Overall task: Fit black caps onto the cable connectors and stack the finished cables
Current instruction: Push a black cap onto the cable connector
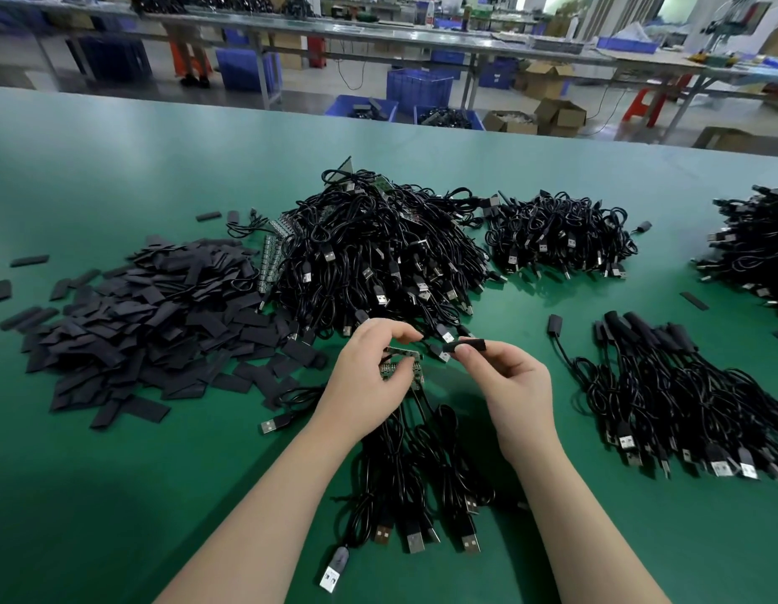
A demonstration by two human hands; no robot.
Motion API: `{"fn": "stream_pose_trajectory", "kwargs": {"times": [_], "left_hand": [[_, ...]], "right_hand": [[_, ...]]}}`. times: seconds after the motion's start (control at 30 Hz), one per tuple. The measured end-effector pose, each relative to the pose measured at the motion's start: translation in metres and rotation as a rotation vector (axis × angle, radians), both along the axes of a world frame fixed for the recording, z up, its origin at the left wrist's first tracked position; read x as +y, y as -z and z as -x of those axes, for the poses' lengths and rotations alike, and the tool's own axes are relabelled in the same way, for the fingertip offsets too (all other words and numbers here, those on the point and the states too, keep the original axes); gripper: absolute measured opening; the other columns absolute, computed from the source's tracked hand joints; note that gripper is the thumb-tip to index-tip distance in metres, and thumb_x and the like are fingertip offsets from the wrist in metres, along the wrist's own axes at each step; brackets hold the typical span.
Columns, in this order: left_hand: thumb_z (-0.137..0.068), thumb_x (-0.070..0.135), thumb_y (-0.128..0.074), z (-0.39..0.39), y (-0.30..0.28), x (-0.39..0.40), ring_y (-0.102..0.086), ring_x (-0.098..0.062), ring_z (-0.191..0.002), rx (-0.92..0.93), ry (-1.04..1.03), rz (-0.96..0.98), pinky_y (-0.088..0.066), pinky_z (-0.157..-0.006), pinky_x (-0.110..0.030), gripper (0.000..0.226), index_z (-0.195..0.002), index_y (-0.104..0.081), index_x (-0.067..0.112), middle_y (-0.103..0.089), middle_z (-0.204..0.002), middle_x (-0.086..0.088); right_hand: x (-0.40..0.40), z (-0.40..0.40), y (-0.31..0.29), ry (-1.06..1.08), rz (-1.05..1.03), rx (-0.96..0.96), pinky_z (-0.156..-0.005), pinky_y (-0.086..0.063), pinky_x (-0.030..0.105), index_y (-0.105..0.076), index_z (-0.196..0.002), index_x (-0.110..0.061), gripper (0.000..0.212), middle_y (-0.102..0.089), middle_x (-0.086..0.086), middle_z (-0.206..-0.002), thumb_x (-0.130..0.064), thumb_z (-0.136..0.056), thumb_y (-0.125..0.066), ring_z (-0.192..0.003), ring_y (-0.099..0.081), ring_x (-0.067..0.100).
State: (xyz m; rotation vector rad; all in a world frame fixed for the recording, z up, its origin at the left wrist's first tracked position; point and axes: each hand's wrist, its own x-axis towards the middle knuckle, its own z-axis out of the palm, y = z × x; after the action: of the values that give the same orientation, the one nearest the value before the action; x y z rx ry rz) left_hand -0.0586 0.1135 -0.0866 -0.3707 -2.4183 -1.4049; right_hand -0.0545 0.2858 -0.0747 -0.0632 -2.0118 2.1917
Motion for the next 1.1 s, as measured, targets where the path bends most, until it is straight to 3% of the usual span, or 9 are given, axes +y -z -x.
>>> {"fn": "stream_pose_trajectory", "kwargs": {"times": [0.2,0.33,0.43,0.53,0.83,1.1], "left_hand": [[-0.088,0.013,-0.069,0.0021,0.0019,-0.003,-0.058,0.001,-0.097,0.063,-0.036,0.09,-0.039,-0.085,-0.004,0.021,-0.099,-0.075,0.03,-0.062,-0.097,0.018],[-0.087,0.032,-0.071,-0.0004,0.0002,-0.002,-0.058,0.007,-0.101,-0.013,-0.064,0.102,-0.046,-0.085,-0.011,0.028,-0.114,-0.069,0.041,-0.066,-0.103,0.023],[-0.086,0.039,-0.07,-0.002,-0.0013,-0.0016,-0.06,0.007,-0.1,-0.059,-0.076,0.105,-0.052,-0.087,-0.022,0.025,-0.111,-0.069,0.041,-0.068,-0.104,0.024],[-0.088,0.042,-0.066,-0.0037,-0.0025,-0.0015,-0.059,0.006,-0.1,-0.06,-0.076,0.132,-0.052,-0.087,-0.024,0.026,-0.114,-0.069,0.042,-0.068,-0.107,0.023],[-0.094,0.038,-0.06,-0.0019,-0.0018,-0.001,-0.057,-0.001,-0.087,-0.043,-0.013,0.166,-0.051,-0.077,-0.031,0.026,-0.119,-0.068,0.038,-0.065,-0.086,0.019],[-0.094,0.036,-0.06,-0.0024,-0.0008,-0.0018,-0.058,-0.003,-0.087,-0.042,0.027,0.154,-0.052,-0.076,-0.037,0.025,-0.118,-0.068,0.038,-0.066,-0.085,0.016]], "right_hand": [[-0.0011,-0.0014,-0.0017,0.009,0.006,-0.01,-0.067,-0.05,0.01,-0.08,-0.072,-0.029,0.02,-0.077,-0.004,-0.08,-0.011,-0.08,-0.079,-0.075,-0.07,0.002],[-0.0019,-0.0021,-0.0023,-0.01,0.016,-0.001,-0.068,-0.051,0.011,-0.08,-0.074,-0.026,0.017,-0.077,-0.002,-0.082,-0.01,-0.08,-0.079,-0.077,-0.071,0.004],[-0.0025,-0.0015,-0.002,-0.017,0.004,0.005,-0.069,-0.051,0.012,-0.081,-0.075,-0.028,0.02,-0.078,-0.002,-0.083,-0.009,-0.08,-0.079,-0.078,-0.071,0.004],[-0.0023,-0.0009,-0.0015,-0.012,-0.009,0.023,-0.07,-0.051,0.012,-0.081,-0.073,-0.031,0.025,-0.077,-0.004,-0.081,-0.007,-0.08,-0.079,-0.078,-0.071,0.003],[-0.0007,-0.0003,-0.0021,-0.021,-0.016,0.047,-0.071,-0.051,0.011,-0.081,-0.074,-0.03,0.026,-0.078,-0.003,-0.083,-0.004,-0.08,-0.078,-0.08,-0.072,0.004],[-0.0005,-0.0022,-0.002,-0.049,-0.044,0.085,-0.074,-0.053,0.014,-0.081,-0.076,-0.032,0.032,-0.078,-0.003,-0.086,0.0,-0.08,-0.077,-0.084,-0.073,0.007]]}}
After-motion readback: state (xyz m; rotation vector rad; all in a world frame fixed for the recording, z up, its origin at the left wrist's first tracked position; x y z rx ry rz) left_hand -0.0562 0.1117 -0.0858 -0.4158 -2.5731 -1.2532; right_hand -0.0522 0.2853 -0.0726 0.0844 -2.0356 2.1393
